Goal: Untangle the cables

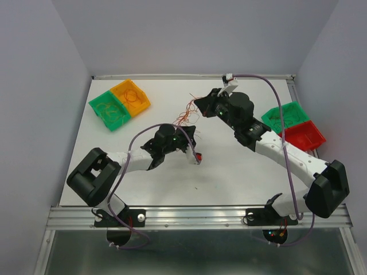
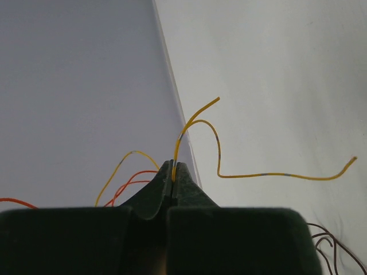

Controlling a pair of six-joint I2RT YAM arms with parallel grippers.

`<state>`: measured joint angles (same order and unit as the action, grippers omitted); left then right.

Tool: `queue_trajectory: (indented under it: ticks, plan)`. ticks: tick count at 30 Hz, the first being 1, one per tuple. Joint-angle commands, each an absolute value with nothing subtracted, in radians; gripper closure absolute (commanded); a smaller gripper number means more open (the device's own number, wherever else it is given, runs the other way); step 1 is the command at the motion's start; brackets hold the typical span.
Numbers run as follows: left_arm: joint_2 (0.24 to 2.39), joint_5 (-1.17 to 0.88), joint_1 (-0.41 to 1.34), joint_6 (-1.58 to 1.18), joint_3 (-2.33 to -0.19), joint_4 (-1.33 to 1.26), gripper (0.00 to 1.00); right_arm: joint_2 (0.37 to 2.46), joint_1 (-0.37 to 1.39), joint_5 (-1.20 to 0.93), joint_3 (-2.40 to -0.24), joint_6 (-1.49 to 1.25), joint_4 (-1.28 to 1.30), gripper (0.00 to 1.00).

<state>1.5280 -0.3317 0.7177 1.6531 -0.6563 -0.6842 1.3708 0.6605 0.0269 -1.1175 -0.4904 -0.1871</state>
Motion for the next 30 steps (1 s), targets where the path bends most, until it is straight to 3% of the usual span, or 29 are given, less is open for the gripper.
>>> queue_trajectory:
  ticks: [1,4,10,16,24,30]
  plan:
    - [1.436,-0.438,0.719,1.669,-0.603,-0.683,1.00,1.310,0.655,0.152,-1.154,-0.460,-0.239,0.99]
    - [1.278,-0.567,0.719,1.660,-0.545,-0.518,1.00,1.301,0.650,0.298,-1.167,-0.404,-0.238,1.00]
    - [1.105,-0.733,0.660,1.715,-0.635,0.113,1.00,1.235,0.536,0.431,-1.140,-0.380,-0.233,0.99]
    - [0.931,-0.917,0.319,1.789,-0.575,0.232,1.00,1.158,0.408,0.466,-1.022,-0.422,-0.227,0.99]
    - [0.982,-1.061,-0.035,1.779,-0.646,0.291,1.00,1.083,0.311,0.436,-0.924,-0.472,-0.209,0.99]
    - [1.121,-1.212,-0.089,2.129,-0.768,0.662,1.00,1.083,0.308,0.258,-0.931,-0.451,-0.187,0.99]
